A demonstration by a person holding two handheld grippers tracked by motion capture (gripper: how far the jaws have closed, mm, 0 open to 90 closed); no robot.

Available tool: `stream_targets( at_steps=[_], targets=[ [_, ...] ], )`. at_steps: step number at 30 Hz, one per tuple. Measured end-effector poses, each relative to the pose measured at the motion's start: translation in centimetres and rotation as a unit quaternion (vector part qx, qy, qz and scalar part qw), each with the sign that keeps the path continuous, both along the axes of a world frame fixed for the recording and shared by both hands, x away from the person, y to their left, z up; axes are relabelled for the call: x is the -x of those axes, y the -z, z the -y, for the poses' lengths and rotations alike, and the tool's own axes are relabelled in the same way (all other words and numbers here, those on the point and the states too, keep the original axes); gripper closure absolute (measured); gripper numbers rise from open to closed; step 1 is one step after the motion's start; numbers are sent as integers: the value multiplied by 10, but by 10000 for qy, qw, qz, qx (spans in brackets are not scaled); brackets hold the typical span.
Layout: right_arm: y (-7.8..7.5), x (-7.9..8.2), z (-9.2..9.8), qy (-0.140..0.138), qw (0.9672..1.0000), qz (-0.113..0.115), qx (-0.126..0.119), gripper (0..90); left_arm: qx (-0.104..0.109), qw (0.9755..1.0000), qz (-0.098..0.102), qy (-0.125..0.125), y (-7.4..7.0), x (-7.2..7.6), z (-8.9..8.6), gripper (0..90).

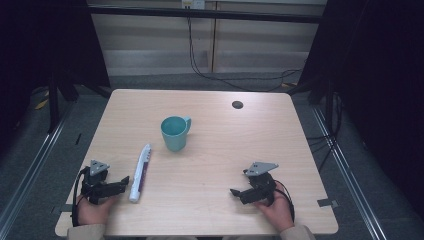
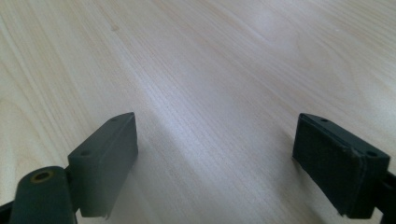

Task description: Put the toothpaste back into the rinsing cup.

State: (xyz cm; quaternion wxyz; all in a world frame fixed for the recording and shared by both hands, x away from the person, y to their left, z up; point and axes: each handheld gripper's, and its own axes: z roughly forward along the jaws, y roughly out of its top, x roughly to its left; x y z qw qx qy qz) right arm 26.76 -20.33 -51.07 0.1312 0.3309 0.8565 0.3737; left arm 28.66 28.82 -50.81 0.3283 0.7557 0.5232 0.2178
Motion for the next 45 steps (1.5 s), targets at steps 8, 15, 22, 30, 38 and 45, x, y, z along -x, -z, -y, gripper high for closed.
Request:
stream_targets(
  at_steps=[8, 15, 22, 30, 38, 45],
  targets=[
    [0, 0, 0, -1, 10000, -8, -6, 133, -113, 9995, -272, 70, -5, -4, 1, 127],
    [0, 0, 0, 2, 10000, -2, 0, 134, -138, 9951, -962, 167, -21, -15, -1, 337],
    [0, 0, 0, -2, 10000, -2, -3, 134, 65, 9916, -1284, 136, -46, -33, 6, 362],
    [0, 0, 0, -3, 10000, -2, -3, 133, 37, 9890, -1449, 294, -61, -49, 21, 372],
    [0, 0, 0, -3, 10000, -3, -4, 134, 80, 9861, -1623, 347, -69, -58, 32, 381],
    [0, 0, 0, -3, 10000, -3, -4, 133, 97, 9841, -1730, 384, -69, -62, 40, 387]
  ],
)
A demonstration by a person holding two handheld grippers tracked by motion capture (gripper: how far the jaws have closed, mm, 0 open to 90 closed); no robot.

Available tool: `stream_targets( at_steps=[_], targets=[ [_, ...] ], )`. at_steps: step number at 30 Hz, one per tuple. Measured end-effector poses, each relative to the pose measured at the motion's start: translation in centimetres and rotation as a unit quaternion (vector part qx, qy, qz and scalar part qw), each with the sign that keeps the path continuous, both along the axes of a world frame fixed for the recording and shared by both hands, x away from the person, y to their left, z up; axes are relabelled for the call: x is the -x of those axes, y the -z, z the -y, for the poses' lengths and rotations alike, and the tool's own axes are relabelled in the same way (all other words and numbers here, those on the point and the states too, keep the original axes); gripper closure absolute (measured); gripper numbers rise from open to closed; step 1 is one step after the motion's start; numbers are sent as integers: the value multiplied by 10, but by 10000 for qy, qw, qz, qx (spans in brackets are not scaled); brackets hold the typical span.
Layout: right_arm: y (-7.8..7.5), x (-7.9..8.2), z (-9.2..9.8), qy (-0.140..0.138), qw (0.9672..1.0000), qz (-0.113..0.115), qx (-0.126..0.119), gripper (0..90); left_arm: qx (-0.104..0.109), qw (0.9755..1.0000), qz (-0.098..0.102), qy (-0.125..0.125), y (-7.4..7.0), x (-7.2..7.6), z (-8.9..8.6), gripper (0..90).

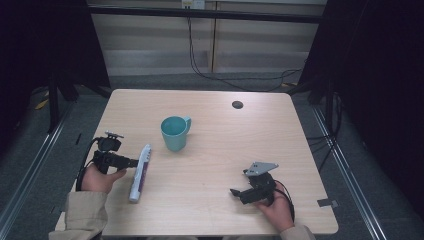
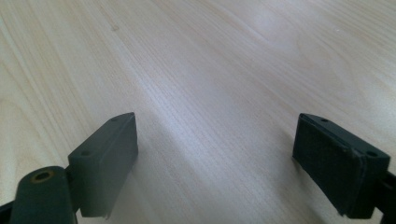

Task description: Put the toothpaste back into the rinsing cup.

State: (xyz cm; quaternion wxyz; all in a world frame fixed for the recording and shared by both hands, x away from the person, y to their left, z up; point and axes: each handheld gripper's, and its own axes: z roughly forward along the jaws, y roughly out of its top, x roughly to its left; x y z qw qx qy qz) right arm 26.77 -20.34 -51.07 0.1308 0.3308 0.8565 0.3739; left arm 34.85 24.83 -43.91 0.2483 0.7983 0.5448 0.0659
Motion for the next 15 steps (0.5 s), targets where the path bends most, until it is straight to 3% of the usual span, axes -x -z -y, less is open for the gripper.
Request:
stream_targets(
  at_steps=[15],
  targets=[
    [0, 0, 0, 2, 10000, -3, -2, 133, -27, 9997, -211, 79, 5, -8, 13, 406]
  ],
)
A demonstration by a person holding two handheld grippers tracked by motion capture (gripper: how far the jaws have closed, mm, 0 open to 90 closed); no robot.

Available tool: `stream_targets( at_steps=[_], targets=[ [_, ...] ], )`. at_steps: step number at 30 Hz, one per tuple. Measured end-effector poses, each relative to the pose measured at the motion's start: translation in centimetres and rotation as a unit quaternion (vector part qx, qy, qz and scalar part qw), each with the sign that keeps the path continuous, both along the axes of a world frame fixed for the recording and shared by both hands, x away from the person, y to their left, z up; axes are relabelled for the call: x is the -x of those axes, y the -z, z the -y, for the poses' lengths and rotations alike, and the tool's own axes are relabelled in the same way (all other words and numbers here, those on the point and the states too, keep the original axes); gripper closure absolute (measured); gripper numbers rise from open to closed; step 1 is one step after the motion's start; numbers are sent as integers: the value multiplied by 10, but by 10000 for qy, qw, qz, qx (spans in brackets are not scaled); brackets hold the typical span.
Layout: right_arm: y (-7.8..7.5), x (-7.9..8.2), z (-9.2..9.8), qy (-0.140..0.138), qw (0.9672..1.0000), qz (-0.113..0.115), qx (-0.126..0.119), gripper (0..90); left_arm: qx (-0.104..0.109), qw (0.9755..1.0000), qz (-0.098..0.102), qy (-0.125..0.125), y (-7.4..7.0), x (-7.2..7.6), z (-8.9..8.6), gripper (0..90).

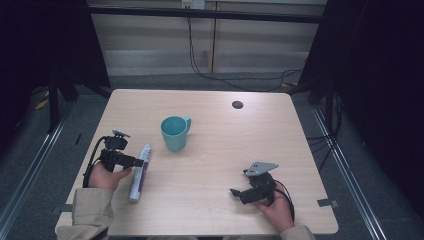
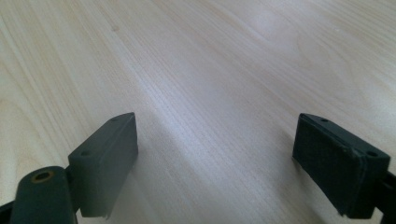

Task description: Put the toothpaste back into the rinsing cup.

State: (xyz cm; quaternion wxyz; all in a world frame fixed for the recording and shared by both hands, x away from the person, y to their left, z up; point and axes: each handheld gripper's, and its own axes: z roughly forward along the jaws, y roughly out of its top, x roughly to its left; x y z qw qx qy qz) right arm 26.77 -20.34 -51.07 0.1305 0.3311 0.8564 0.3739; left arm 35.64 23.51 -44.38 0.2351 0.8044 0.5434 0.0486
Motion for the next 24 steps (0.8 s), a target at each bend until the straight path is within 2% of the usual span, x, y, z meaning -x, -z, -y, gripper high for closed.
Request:
stream_targets(
  at_steps=[6, 10, 13, 14, 18, 19, 24],
  targets=[
    [0, 0, 0, -1, 10000, 1, -1, 134, -8, 10000, -64, -5, 2, -1, 5, 419],
    [0, 0, 0, -2, 10000, 2, -1, 134, -65, 9997, -234, 35, 7, -3, 7, 436],
    [0, 0, 0, 0, 10000, 0, -1, 133, -88, 9996, -279, 57, 9, -3, 8, 448],
    [0, 0, 0, -2, 10000, 1, -1, 134, -89, 9993, -360, 41, 12, -3, 10, 450],
    [0, 0, 0, -2, 10000, 3, 0, 133, -151, 9989, -431, 58, 15, -4, 11, 470],
    [0, 0, 0, -3, 10000, 2, -1, 133, -120, 9989, -459, 48, 15, -4, 12, 499],
    [0, 0, 0, -4, 10000, 2, -2, 133, -213, 9979, -611, 70, 18, -6, 15, 531]
  ],
)
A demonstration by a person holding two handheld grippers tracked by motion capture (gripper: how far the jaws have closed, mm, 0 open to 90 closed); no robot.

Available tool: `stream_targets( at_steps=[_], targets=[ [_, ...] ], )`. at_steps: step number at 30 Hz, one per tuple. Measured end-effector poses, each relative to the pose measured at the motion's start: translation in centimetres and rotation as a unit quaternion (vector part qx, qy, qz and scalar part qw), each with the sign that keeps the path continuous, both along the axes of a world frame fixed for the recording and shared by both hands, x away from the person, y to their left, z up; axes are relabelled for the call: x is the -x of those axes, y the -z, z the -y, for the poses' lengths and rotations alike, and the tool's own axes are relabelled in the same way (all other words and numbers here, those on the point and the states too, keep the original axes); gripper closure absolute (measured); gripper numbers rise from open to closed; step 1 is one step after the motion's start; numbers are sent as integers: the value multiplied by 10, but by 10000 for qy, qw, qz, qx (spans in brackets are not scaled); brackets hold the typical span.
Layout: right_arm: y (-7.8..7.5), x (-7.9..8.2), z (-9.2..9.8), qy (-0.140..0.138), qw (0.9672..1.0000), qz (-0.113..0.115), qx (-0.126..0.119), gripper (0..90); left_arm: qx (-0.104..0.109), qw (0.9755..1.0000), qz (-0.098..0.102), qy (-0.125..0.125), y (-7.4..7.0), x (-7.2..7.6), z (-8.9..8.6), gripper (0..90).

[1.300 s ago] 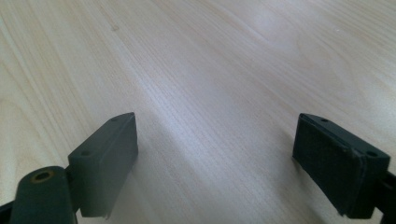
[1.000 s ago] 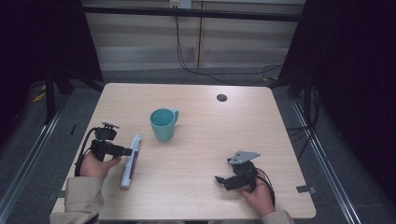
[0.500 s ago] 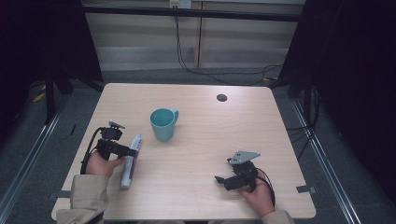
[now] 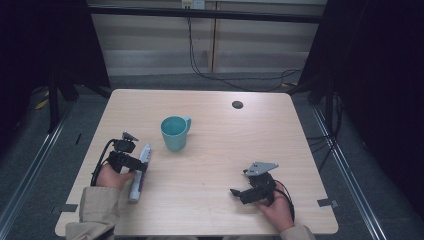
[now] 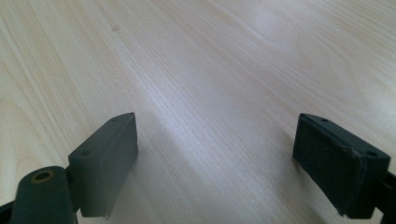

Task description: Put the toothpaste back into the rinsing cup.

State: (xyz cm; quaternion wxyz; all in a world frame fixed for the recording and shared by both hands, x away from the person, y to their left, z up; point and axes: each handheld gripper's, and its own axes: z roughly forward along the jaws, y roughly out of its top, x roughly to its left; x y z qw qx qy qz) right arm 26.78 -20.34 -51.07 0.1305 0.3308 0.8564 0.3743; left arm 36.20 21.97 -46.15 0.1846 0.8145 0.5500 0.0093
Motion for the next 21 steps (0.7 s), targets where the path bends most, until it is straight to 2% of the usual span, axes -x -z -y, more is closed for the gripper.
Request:
stream_targets(
  at_steps=[5, 8, 12, 16, 21],
  targets=[
    [0, 0, 0, 3, 10000, -4, 1, 134, 38, 9999, -155, 44, 1, -2, 2, 626],
    [0, 0, 0, 2, 10000, -3, 0, 133, -57, 9998, -195, 61, 1, -3, 4, 639],
    [0, 0, 0, 3, 10000, -5, 0, 133, -84, 9996, -250, 40, 2, -4, 6, 679],
    [0, 0, 0, 3, 10000, -7, -2, 134, -183, 9995, -227, 122, 1, -5, 9, 735],
    [0, 0, 0, 3, 10000, -4, -1, 134, -123, 9996, -188, 158, 0, -4, 8, 766]
  ],
)
